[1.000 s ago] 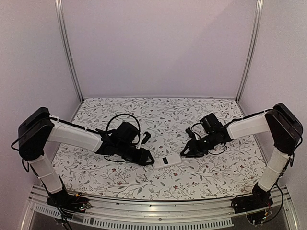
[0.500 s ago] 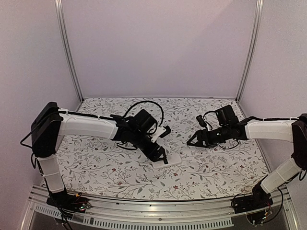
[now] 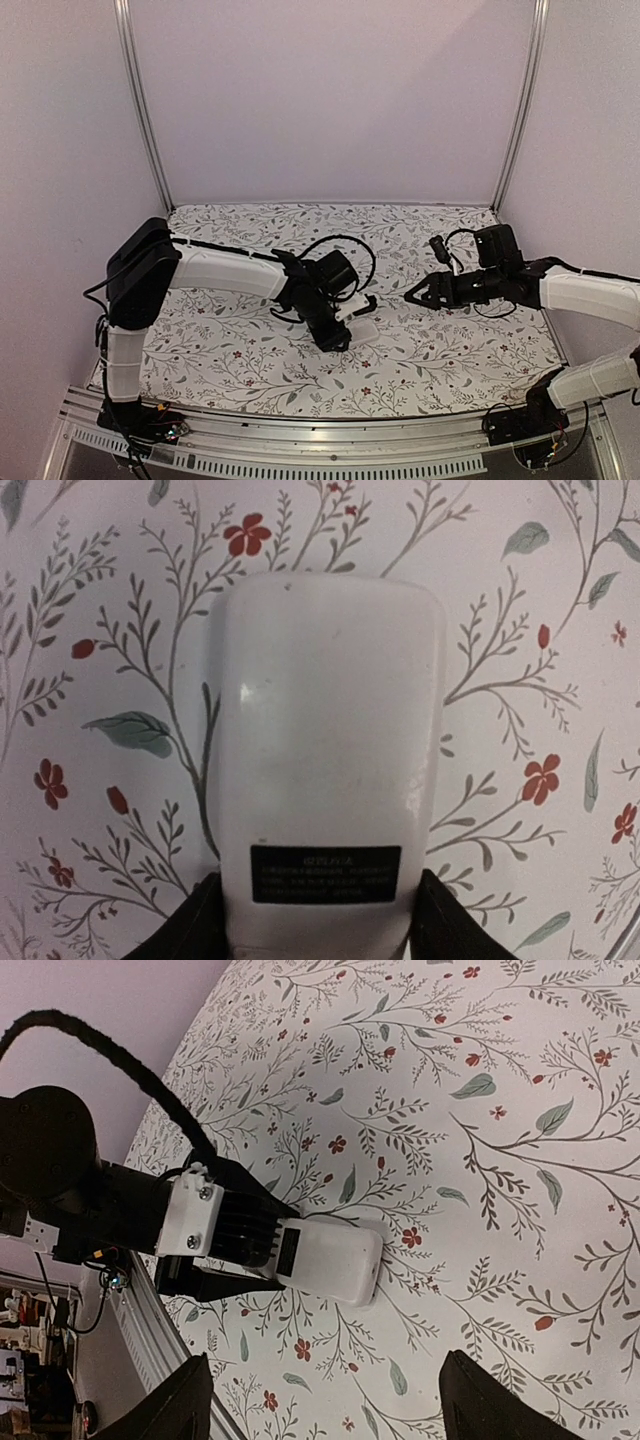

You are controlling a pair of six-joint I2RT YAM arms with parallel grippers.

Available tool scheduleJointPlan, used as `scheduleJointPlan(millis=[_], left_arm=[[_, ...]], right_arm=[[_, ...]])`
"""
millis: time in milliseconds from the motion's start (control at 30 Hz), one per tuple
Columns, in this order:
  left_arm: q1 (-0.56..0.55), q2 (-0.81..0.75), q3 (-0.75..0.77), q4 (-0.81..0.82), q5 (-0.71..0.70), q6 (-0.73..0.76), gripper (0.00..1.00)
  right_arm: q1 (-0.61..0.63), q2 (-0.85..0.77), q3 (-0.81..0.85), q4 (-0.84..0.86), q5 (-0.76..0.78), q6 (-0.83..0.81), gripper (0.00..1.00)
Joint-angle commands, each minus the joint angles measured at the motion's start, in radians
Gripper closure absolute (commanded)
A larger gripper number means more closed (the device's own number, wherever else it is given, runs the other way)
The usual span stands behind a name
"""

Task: Load the batteries into the remote control
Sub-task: Pick up the remote control from the center of the board.

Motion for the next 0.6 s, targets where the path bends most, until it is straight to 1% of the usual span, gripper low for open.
scheduleJointPlan(millis=[0,133,200,267,400,500,567], left_arm=[[-0.027,0.036,0.007,-0.042,-0.033,0.024,0.5],[-0.021,-0.011,-0.021,0.019,-0.056,0.003,0.64],[0.0,-0.074,-0.051,0.074,-0.018,-0.027,0.69],[0.034,-0.149,-0.106,0.161,0.064,-0.075,0.72],[0.09,-0.313,-0.252,0.398,0.303,-0.192,0.73],[0.102,-0.386,-0.292,0.523,0.439,-0.26,0.73],[0.101,-0.412,-0.3,0.615,0.518,-0.3,0.73]], right_arm=[[-0.009,-0.049,-0.026,0.035,0.027,0.002,0.22],[-0.008,-0.062,-0.03,0.056,0.024,-0.001,0.22],[-0.009,-0.074,-0.027,0.07,0.024,0.002,0.22],[-0.009,-0.087,-0.021,0.113,-0.008,0.004,0.22],[0.007,-0.11,-0.043,0.303,-0.112,0.055,0.22],[0.057,-0.129,-0.021,0.348,-0.131,0.049,0.21],[0.099,-0.142,0.002,0.364,-0.128,0.014,0.19]])
